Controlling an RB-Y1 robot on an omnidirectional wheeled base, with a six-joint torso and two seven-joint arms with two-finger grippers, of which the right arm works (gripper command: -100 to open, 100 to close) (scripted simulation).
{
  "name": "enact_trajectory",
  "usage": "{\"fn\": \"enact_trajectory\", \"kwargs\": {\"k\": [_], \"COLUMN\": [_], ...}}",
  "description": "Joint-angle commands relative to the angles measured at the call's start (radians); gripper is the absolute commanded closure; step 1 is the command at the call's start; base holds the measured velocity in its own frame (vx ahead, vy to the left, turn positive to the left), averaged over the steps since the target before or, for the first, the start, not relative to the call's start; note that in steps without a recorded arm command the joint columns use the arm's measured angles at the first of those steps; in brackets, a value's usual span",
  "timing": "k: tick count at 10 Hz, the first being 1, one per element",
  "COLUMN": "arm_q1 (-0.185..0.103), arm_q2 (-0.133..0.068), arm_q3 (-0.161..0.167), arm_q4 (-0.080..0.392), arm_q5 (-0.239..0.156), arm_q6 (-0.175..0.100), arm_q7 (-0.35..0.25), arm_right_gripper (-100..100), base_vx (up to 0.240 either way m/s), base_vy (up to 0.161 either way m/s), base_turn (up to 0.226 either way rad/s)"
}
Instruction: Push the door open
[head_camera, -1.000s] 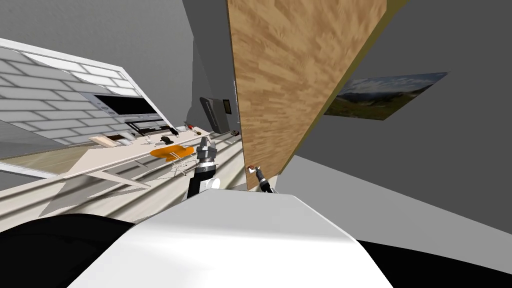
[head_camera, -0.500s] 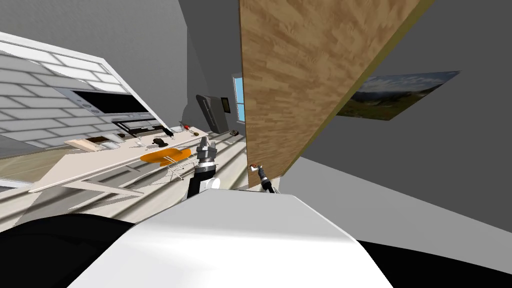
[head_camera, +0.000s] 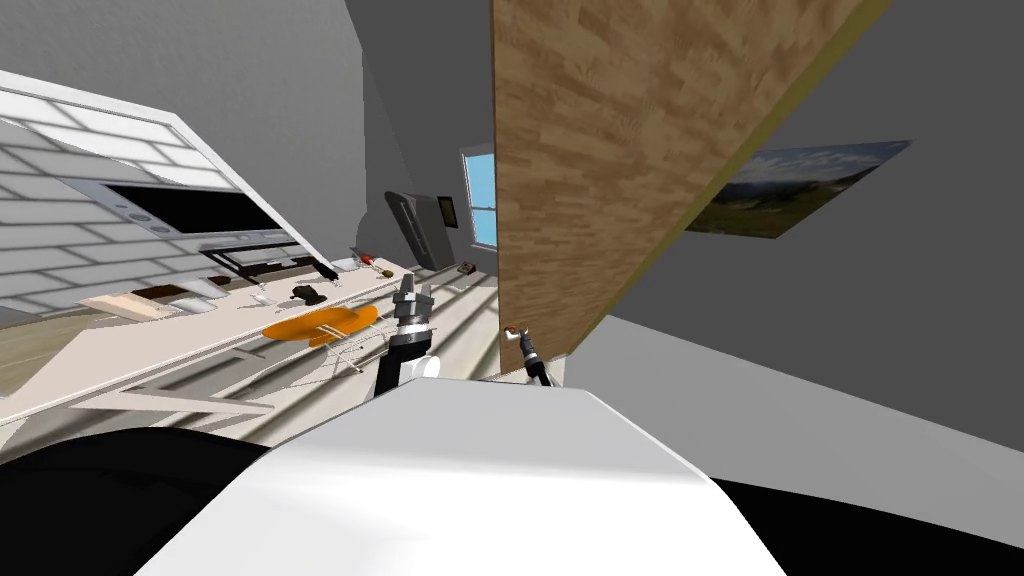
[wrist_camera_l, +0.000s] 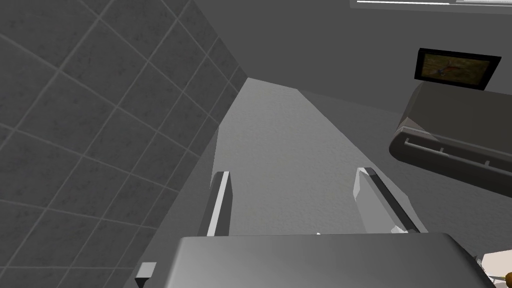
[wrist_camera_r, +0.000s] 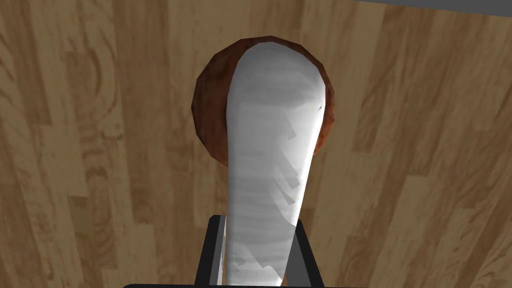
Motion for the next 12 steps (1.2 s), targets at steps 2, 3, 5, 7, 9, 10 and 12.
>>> {"fn": "enact_trajectory", "kwargs": {"k": [2, 3, 5, 7, 9, 10, 12], "arm_q1": [-0.012, -0.014, -0.010, -0.016, -0.020, -0.022, -0.025], "arm_q2": [0.014, 0.020, 0.014, -0.001, -0.005, -0.004, 0.001], "arm_q3": [-0.042, -0.053, -0.063, -0.096, -0.123, -0.137, -0.159], "arm_q4": [0.005, 0.008, 0.004, 0.010, 0.016, 0.019, 0.024], "arm_q5": [-0.010, -0.013, -0.016, -0.027, -0.035, -0.040, -0.047], "arm_q6": [0.000, -0.001, 0.003, 0.000, -0.002, -0.003, -0.005], "arm_q7": [0.007, 0.009, 0.009, 0.016, 0.023, 0.027, 0.032], "arm_right_gripper": [100, 100, 100, 100, 100, 100, 100], "base_vx": [0.121, 0.093, 0.085, 0.125, 0.162, 0.163, 0.171], "base_vy": [0.174, 0.148, 0.105, 0.127, 0.157, 0.142, 0.121], "base_turn": [-0.063, -0.055, -0.049, -0.065, -0.065, -0.066, -0.058]}}
